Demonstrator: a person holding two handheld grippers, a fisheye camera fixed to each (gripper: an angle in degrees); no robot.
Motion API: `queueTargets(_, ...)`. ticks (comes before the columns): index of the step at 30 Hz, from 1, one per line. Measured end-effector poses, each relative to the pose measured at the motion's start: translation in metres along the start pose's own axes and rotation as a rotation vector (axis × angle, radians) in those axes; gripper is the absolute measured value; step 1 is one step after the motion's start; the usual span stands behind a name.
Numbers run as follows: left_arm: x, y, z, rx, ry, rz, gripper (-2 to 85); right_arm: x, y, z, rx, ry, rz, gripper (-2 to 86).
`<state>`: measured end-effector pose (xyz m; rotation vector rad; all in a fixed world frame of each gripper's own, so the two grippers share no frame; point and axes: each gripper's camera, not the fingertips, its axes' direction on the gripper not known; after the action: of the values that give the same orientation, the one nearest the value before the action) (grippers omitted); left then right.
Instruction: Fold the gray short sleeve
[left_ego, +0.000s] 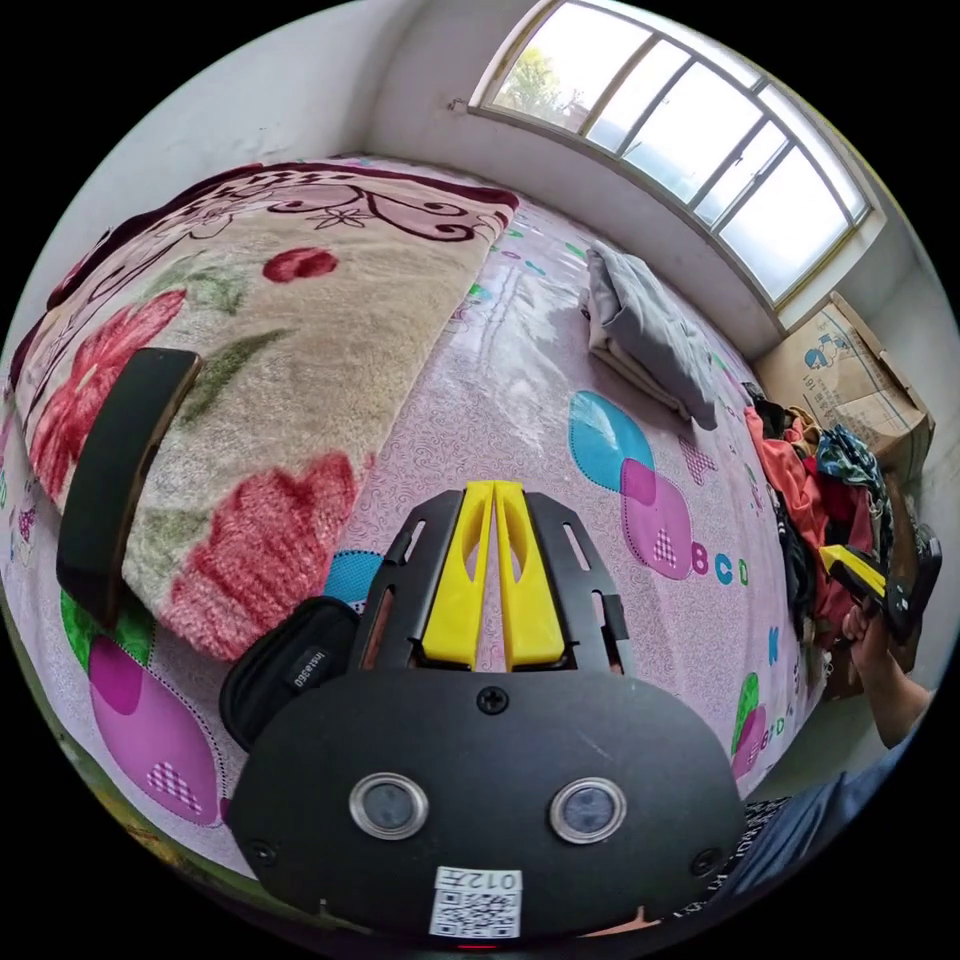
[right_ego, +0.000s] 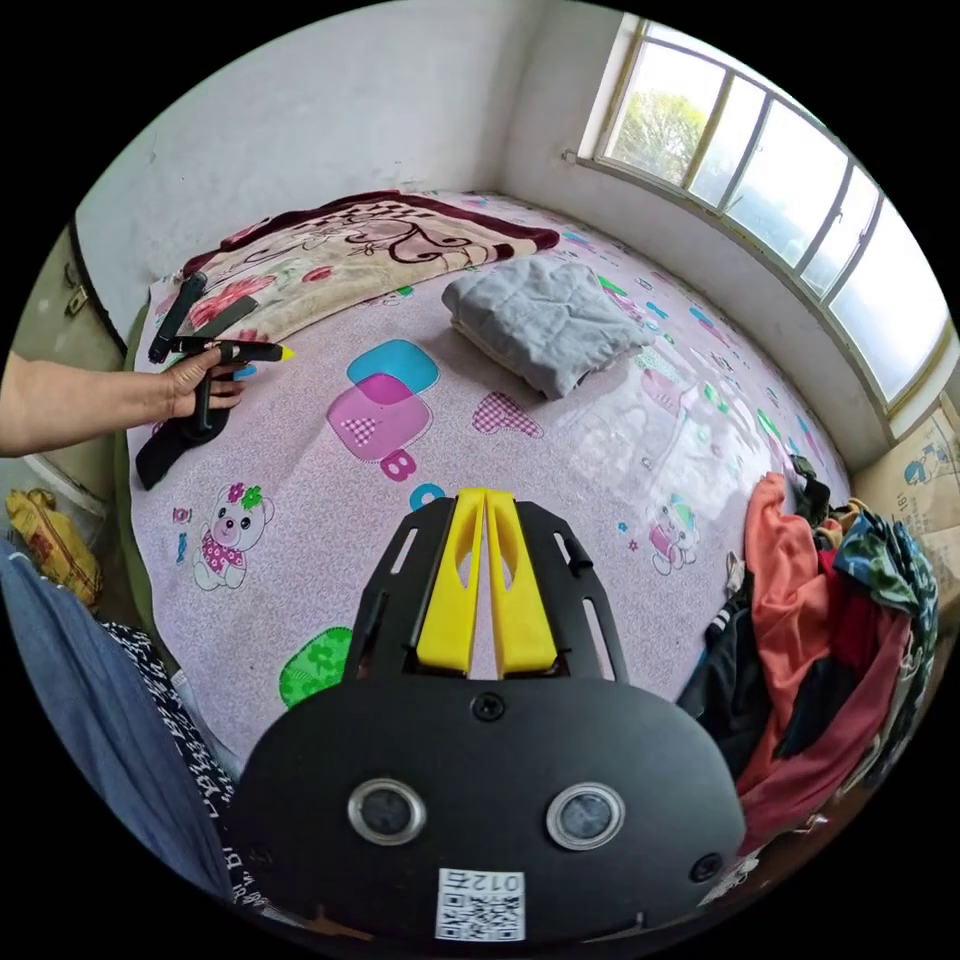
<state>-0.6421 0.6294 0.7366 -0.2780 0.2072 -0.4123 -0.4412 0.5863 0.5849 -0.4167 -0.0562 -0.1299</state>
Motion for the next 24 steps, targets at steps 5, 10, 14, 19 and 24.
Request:
queueTargets(5,0.056,-0.031,-0.007,0.1,0.153,0.15,0.4,0.076,-0.014,0.01,0.132,-0.048,0.237,0.2)
queueTargets(10,0.141,-0.1,0.012,0.134,0.151,0.362,0.2,0.146,-0.066,0.052,0.179,-0.027,0.298,0.6)
queueTargets(14,0.199,-0.172,0.055,0.051,-0.002,0.463,0.0,0.212,-0.113,0.113,0.15,-0.158,0.362,2.0)
queueTargets(19,0.248,-0.218,0.099,-0.013,-0.05,0.533,-0.1,0.274,-0.147,0.171,0.135,-0.326,0.454,7.0)
queueTargets(24,0.265,-0.22,0.137,-0.098,-0.128,0.551,-0.2,0.295,-0.164,0.209,0.054,-0.322,0.471,8.1)
